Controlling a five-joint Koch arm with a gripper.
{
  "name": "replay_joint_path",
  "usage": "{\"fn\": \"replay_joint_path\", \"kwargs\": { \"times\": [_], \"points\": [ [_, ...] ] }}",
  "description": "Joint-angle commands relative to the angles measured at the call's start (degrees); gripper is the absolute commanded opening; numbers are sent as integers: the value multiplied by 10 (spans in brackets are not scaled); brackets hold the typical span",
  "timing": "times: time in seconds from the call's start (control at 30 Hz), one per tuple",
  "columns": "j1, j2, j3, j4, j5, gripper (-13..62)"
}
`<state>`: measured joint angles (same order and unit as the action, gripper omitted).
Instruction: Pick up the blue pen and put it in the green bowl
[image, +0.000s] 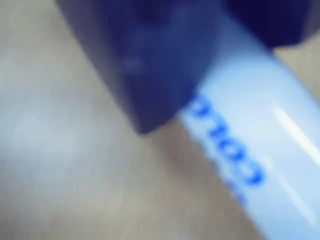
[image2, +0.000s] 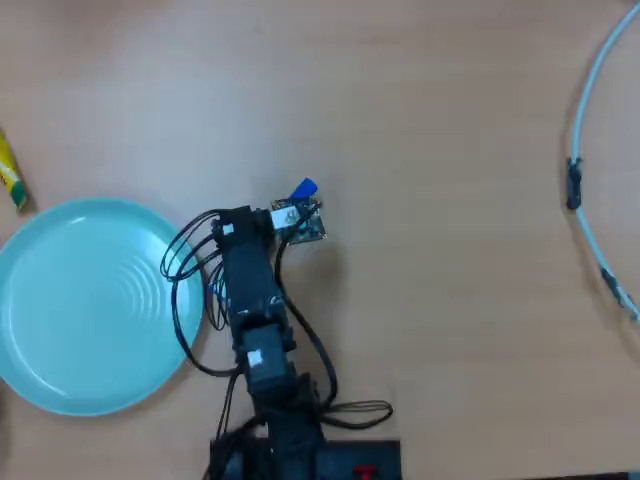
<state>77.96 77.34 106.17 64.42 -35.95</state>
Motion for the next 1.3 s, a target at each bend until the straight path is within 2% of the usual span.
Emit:
{"fn": "replay_joint_path", "kwargs": {
  "times": [0.0,0.07,0.4,0.7,1.07,1.27],
  "points": [
    [1,-9,0,34,24,-70],
    [3,2,-4,35,27,-71],
    [-2,193,-6,36,81,-71],
    [-32,219,-82,48,118,-71],
    [-120,316,-74,-2,184,-71],
    [-187,312,-54,-127,192,-71]
  ]
}}
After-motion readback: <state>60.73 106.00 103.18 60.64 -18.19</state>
